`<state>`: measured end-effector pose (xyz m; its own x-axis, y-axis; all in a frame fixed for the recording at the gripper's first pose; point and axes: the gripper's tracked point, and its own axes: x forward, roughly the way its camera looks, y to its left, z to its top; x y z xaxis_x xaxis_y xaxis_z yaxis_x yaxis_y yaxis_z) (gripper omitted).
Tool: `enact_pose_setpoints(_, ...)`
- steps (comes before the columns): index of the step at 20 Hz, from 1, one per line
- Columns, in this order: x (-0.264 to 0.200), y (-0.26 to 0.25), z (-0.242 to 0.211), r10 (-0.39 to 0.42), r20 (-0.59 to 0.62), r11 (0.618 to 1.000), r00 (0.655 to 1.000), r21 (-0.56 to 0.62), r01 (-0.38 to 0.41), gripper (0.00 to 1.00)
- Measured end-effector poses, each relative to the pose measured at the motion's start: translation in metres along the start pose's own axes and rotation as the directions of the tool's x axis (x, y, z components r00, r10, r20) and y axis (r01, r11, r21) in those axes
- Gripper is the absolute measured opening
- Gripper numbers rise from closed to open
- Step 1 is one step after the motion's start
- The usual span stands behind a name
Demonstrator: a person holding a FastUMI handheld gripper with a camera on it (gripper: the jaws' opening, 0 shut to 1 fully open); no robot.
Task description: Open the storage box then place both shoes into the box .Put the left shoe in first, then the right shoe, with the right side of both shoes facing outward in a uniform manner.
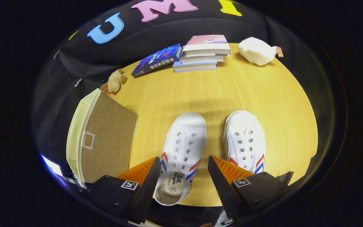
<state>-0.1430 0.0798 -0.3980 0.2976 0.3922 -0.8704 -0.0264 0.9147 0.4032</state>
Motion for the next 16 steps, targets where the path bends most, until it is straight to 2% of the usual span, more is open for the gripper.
enact_pose_setpoints(3, 0.026, -0.012, -0.013, -0.019, -0.065, 0.999, 0.998, 0.035, 0.021, 0.86)
enact_pose_setpoints(5, 0.036, -0.006, -0.017, 0.019, -0.088, 0.997, 0.996, 0.081, -0.012, 0.74)
enact_pose_setpoints(6, 0.038, -0.008, -0.02, 0.015, -0.104, 0.995, 0.994, 0.097, -0.005, 0.61)
enact_pose_setpoints(8, 0.039, -0.015, -0.022, 0.001, -0.126, 0.992, 0.992, 0.124, 0.015, 0.51)
enact_pose_setpoints(10, 0.037, -0.015, -0.022, 0.032, -0.126, 0.983, 0.992, 0.184, -0.008, 0.21)
enact_pose_setpoints(11, 0.034, -0.017, -0.022, 0.033, -0.129, 0.976, 0.991, 0.22, -0.004, 0.15)
enact_pose_setpoints(12, 0.032, -0.017, -0.022, 0.033, -0.126, 0.97, 0.991, 0.245, -0.001, 0.11)
enact_pose_setpoints(16, 0.012, -0.011, -0.023, 0.02, -0.121, 0.967, 0.992, 0.254, 0.011, 0.11)
